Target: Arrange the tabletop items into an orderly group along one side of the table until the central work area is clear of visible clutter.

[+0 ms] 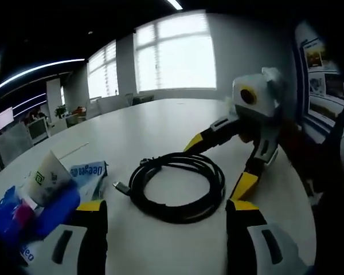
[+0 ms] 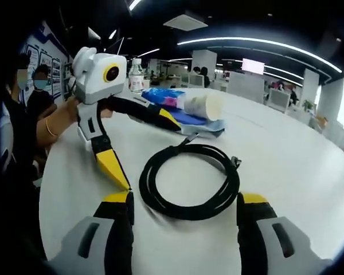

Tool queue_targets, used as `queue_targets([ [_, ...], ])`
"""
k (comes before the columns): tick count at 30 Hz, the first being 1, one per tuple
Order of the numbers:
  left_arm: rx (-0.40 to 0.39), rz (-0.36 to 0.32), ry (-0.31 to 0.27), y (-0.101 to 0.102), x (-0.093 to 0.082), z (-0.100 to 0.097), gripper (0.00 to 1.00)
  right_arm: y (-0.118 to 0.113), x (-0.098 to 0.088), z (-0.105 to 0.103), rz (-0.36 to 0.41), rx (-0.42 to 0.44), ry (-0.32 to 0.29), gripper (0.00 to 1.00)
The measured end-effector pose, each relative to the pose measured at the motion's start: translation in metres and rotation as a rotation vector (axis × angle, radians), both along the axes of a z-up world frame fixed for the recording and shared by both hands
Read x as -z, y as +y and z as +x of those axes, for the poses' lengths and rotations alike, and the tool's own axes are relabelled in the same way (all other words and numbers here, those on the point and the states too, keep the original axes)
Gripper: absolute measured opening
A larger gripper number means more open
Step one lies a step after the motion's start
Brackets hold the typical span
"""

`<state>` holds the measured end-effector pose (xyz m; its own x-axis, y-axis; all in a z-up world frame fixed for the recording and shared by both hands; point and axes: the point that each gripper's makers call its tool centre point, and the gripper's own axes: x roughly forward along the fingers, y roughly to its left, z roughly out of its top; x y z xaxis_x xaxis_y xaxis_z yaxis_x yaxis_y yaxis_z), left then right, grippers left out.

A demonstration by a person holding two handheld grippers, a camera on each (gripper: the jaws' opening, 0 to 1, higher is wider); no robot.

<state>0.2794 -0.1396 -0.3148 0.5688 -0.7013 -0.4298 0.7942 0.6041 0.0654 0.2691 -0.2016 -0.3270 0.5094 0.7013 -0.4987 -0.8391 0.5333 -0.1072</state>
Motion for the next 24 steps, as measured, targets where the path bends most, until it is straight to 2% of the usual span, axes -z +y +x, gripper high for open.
queue_targets([
  [2,0.014,-0.019,0.051,0.001,0.006,0.000,0.84,0.000,-0.001,0.004,0.007,-0.004,-0.003,0.67],
  [6,0.019,-0.025,0.044,0.003,0.007,0.003,0.81,0.001,0.000,0.007,0.030,-0.006,0.006,0.67],
  [8,0.029,0.021,0.020,0.006,0.011,0.004,0.79,0.002,0.000,0.006,0.037,-0.011,0.001,0.67],
  [9,0.041,0.027,0.039,0.006,0.015,0.000,0.77,0.002,0.000,0.006,0.040,-0.013,0.000,0.66],
  [12,0.048,0.000,0.033,0.003,0.012,0.002,0.74,0.002,0.000,0.006,0.051,-0.022,-0.004,0.66],
  [15,0.091,-0.013,0.027,-0.004,0.012,0.000,0.68,0.003,0.000,0.005,0.058,-0.027,-0.007,0.65],
  [16,0.129,-0.021,0.029,-0.008,0.013,-0.004,0.65,0.003,0.000,0.004,0.052,-0.033,-0.015,0.65],
  [24,0.129,-0.041,0.026,-0.010,0.014,-0.002,0.66,0.002,0.001,0.002,0.062,-0.040,-0.014,0.63],
])
